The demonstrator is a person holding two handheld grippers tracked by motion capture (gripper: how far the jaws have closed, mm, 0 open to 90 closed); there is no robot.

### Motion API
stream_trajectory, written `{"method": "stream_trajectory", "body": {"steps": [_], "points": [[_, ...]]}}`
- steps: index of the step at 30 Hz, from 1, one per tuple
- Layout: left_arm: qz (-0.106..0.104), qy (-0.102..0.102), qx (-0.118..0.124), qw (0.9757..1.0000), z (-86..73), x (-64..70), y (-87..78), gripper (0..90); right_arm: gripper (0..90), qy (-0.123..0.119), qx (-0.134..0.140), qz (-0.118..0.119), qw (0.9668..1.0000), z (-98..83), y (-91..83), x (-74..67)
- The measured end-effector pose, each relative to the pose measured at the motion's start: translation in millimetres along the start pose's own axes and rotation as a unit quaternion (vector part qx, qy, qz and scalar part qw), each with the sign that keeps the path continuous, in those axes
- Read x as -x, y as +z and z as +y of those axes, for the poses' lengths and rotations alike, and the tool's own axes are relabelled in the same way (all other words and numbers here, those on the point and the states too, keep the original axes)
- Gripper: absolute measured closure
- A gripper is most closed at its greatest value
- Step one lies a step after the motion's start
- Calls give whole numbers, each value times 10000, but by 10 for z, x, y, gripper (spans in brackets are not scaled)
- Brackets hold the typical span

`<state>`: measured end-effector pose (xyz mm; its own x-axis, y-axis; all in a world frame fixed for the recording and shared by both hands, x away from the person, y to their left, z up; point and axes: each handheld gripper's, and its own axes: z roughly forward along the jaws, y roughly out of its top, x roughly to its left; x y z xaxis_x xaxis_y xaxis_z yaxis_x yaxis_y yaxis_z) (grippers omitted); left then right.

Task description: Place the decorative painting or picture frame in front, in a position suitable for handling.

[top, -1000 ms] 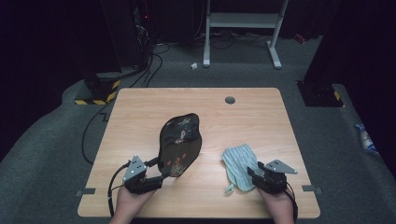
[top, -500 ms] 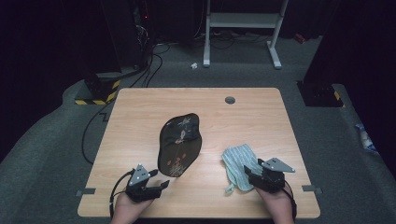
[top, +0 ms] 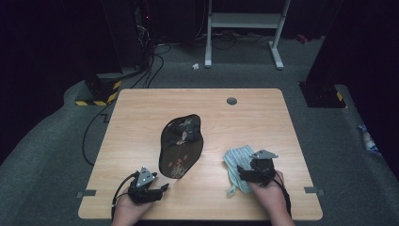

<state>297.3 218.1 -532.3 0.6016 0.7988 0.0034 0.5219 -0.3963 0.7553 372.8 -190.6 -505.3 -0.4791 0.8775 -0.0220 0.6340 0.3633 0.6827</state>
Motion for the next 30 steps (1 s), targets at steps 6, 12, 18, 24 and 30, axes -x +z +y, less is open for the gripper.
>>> {"method": "stream_trajectory", "body": {"steps": [6,12,18,24,30], "points": [[-11,30,-26,10000,2,-3,4,304,154,99,-477,-133,9987,63,142,-29],[-43,43,-40,10000,4,5,11,276,364,-64,-334,44,9994,-28,72,-81],[-69,58,-44,9999,5,1,12,268,628,-265,-204,100,9994,-51,35,-166],[-69,42,-46,10000,5,2,11,267,686,-207,-8,235,9995,-71,12,-146],[-64,29,-34,10000,2,0,8,276,689,-72,448,364,9983,-51,-118,-105]]}}
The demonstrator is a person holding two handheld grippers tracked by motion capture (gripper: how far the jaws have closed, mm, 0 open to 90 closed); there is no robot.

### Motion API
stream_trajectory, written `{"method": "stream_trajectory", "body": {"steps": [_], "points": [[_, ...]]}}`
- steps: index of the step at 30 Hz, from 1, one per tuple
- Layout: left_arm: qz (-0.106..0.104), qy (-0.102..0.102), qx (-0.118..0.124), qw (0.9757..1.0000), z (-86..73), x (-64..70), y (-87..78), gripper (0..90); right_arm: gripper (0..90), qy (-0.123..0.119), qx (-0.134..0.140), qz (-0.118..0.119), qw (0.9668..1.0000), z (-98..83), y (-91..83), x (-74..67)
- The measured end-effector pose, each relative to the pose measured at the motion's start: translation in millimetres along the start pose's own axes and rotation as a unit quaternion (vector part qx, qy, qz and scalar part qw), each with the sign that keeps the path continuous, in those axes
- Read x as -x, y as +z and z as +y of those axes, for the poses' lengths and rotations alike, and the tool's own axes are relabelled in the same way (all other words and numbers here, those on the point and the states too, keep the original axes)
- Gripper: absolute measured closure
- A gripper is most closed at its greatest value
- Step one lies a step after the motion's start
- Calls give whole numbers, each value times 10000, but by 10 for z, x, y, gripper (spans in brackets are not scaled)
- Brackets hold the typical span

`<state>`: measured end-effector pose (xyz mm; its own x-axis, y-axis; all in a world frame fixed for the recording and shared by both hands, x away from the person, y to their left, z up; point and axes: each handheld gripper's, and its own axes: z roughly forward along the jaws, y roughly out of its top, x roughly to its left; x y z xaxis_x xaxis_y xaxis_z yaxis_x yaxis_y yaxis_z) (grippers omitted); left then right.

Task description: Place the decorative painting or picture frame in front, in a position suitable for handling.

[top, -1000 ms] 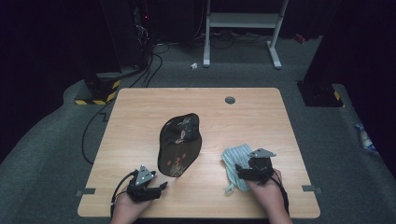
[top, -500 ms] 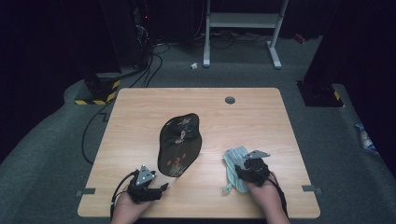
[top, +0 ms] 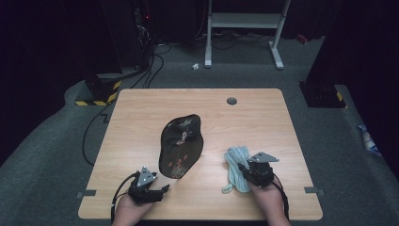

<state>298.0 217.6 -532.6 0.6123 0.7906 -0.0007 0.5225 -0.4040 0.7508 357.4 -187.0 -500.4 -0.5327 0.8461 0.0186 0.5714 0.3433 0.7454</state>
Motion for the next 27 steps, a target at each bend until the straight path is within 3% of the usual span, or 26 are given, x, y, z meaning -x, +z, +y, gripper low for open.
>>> {"method": "stream_trajectory", "body": {"steps": [6,13,18,23,27], "points": [[-26,-82,43,10000,-12,-16,-17,300,689,-16,526,155,9985,45,-168,2],[-113,-91,247,9996,-13,-6,-54,306,686,-119,958,165,9952,104,-302,-55],[-279,-105,409,9987,4,22,-62,305,685,-130,1086,159,9939,133,-336,-81],[-343,-261,776,9960,37,35,-125,303,682,-28,1138,225,9932,133,-328,-60],[-352,-340,995,9938,87,49,-169,301,674,-116,1082,177,9939,127,-317,-85]]}}
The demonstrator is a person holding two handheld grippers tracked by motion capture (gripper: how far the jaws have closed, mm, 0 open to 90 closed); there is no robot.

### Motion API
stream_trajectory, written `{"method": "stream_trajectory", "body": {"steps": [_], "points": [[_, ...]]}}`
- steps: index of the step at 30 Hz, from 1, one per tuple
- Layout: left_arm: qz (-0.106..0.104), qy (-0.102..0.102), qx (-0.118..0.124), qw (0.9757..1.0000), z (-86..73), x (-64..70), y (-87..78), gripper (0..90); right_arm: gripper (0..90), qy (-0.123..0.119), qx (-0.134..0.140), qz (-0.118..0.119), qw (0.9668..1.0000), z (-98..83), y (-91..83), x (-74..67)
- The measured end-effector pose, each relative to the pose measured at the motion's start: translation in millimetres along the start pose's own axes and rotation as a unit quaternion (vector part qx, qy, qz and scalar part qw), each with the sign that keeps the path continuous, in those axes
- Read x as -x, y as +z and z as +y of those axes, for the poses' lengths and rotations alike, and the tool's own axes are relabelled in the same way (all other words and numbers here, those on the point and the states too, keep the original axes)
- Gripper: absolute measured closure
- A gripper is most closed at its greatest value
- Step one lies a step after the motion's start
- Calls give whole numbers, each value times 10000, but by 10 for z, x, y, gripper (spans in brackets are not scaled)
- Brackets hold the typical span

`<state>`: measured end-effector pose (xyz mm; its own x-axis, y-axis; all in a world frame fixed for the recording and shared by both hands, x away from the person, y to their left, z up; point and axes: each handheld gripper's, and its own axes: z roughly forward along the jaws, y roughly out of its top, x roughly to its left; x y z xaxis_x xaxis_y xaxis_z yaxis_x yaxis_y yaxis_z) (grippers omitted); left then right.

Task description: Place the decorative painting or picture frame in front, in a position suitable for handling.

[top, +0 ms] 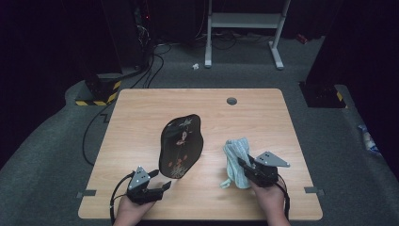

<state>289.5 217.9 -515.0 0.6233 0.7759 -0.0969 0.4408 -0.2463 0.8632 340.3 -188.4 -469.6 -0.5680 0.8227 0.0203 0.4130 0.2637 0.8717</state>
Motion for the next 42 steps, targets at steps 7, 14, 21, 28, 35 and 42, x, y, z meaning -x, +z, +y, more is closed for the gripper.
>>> {"method": "stream_trajectory", "body": {"steps": [7,14,21,28,35,42], "points": [[-28,-74,218,9997,113,40,8,298,673,-63,80,75,9999,15,-22,-55],[-72,-156,321,9993,197,52,50,298,673,-114,143,136,9997,79,-6,-78],[32,-62,391,9992,281,75,97,305,673,-219,270,222,9991,269,-1,-115],[-67,-51,640,9979,313,88,112,380,673,-316,525,404,9973,639,-52,-202],[-76,6,761,9971,260,74,101,477,673,-462,587,618,9953,918,16,-427],[-161,-20,875,9960,253,83,76,536,671,-669,752,844,9913,1094,25,-723]]}}
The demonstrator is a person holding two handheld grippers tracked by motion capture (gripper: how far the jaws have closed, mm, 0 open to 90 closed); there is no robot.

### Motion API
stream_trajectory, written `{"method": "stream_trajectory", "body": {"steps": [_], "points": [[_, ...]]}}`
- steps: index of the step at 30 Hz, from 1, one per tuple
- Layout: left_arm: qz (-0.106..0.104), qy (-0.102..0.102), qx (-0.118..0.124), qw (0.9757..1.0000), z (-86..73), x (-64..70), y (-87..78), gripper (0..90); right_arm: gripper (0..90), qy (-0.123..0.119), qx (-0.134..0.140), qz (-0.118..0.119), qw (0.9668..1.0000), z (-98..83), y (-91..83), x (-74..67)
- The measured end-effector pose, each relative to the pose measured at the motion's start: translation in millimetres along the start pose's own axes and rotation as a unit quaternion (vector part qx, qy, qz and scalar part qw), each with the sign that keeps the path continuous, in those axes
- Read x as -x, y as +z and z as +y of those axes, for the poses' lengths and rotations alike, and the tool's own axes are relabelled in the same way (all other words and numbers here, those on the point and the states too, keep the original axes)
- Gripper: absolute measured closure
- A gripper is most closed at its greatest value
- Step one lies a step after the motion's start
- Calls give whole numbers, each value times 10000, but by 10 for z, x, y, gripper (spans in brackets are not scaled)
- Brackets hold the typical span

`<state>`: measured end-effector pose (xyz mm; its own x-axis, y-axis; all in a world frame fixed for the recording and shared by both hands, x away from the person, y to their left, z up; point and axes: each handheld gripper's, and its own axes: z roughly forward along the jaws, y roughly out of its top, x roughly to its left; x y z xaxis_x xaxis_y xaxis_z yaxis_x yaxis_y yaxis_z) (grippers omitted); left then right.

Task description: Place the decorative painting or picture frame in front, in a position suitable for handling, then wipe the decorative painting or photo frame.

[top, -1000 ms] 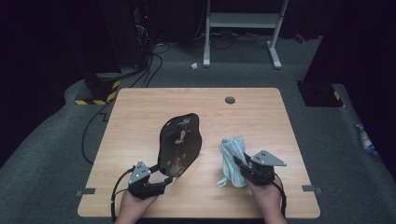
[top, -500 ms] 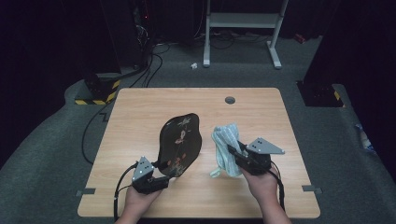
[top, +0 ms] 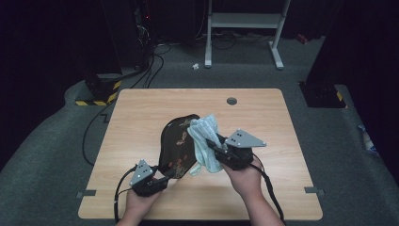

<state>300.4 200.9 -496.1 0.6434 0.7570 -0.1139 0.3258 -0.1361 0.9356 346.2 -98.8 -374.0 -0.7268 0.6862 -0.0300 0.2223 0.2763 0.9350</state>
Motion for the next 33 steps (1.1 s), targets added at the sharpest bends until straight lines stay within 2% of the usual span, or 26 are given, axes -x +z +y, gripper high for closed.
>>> {"method": "stream_trajectory", "body": {"steps": [4,6,10,13,18,27,33], "points": [[48,-22,80,10000,23,15,-27,571,672,-193,14,94,9998,75,40,-159],[60,-89,116,9999,29,9,-29,596,671,-208,38,155,9997,94,62,-201],[67,-73,124,9999,27,23,-15,640,672,-287,26,237,9993,105,146,-233],[120,34,127,9998,14,49,2,688,671,-345,18,244,9991,117,222,-242],[184,8,161,9997,-2,42,-8,771,671,-397,-54,256,9989,158,307,-281],[245,17,150,9996,1,51,0,787,669,-423,-154,375,9983,228,374,-375],[264,15,120,9996,15,62,16,789,669,-543,-265,658,9960,255,385,-552]]}}
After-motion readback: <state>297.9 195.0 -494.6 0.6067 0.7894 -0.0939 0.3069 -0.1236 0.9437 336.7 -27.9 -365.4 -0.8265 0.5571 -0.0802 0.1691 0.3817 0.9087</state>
